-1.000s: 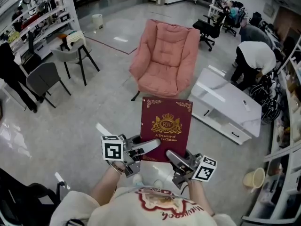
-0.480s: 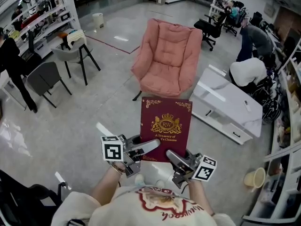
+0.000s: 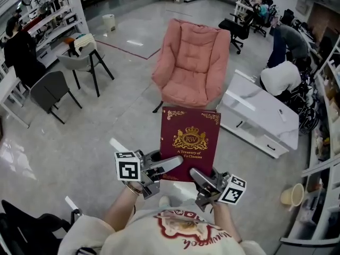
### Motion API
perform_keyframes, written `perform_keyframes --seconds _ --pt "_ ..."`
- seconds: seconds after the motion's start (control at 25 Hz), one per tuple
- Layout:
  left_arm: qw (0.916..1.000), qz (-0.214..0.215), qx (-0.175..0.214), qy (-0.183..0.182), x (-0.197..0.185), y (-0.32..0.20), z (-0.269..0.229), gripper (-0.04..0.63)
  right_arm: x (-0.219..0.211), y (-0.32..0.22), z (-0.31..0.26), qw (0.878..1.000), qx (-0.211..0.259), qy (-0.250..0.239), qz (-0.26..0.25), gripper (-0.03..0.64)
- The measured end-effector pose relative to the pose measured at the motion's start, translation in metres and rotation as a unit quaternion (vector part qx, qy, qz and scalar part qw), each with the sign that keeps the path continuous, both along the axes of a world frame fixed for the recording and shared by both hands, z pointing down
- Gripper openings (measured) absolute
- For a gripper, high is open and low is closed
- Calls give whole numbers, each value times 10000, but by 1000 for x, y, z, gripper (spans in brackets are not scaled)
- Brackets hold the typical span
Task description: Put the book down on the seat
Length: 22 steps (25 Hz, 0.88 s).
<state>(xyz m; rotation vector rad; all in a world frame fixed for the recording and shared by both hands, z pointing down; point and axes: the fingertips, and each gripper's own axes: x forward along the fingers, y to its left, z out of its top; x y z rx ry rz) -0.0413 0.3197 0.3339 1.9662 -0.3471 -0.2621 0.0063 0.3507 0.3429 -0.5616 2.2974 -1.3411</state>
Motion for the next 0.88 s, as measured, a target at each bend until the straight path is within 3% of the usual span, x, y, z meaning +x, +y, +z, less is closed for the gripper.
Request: perform_keyframes --seconds 0.28,0.52,0.72,0.88 --pt "9996 52 -233 149 0 -1 8 239 -1 0 5 9996 -235 134 76 224" --pt "9997 129 -157 168 -33 -45 17 238 -34 -43 14 9997 -108 157 132 224" --pt "9999 25 -51 89 -26 -58 41 238 -27 -57 39 10000 5 52 43 224" --pt "10000 20 -46 54 -9 -115 59 239 -9 -115 58 10000 11 19 27 223"
